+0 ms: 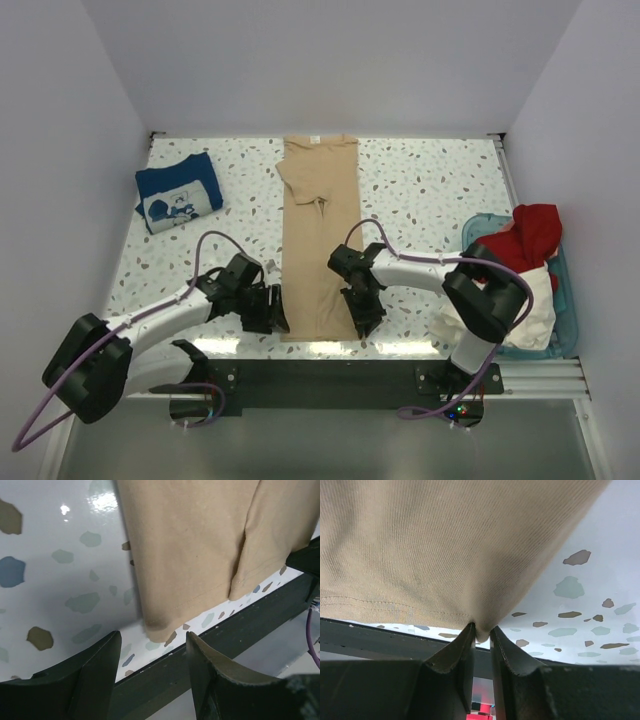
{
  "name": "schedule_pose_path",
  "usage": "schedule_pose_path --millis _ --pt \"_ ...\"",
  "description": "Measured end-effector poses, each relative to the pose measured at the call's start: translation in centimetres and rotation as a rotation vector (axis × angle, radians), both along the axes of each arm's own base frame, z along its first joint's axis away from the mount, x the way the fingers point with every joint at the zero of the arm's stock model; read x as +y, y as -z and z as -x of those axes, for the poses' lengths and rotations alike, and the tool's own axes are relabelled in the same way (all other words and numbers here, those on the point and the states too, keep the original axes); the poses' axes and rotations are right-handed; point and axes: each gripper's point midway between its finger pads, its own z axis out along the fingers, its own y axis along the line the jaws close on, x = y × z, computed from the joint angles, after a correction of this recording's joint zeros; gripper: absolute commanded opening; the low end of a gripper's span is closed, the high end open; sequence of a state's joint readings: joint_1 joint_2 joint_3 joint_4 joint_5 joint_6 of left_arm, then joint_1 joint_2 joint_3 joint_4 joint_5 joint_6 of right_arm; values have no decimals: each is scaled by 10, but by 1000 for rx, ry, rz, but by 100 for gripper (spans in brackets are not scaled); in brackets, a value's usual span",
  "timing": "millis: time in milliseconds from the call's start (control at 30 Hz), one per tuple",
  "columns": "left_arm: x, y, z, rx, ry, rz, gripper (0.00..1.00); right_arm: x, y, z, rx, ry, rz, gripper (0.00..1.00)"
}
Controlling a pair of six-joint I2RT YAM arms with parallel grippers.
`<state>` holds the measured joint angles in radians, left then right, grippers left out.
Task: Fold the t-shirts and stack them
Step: Fold the tshirt
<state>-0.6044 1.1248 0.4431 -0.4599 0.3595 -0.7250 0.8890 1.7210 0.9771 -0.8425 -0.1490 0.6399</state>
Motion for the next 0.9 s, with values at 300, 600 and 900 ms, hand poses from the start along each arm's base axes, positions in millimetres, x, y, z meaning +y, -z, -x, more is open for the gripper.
schedule_pose_path --millis 300,600,900 --pt "-17 1 7 45 39 73 55 -1 0 2 -1 8 -9 20" --pt "-22 7 18 73 64 57 31 -2 0 3 -5 16 -13 20" --pt "-18 14 23 80 55 2 13 -7 -1 7 -7 24 -8 25"
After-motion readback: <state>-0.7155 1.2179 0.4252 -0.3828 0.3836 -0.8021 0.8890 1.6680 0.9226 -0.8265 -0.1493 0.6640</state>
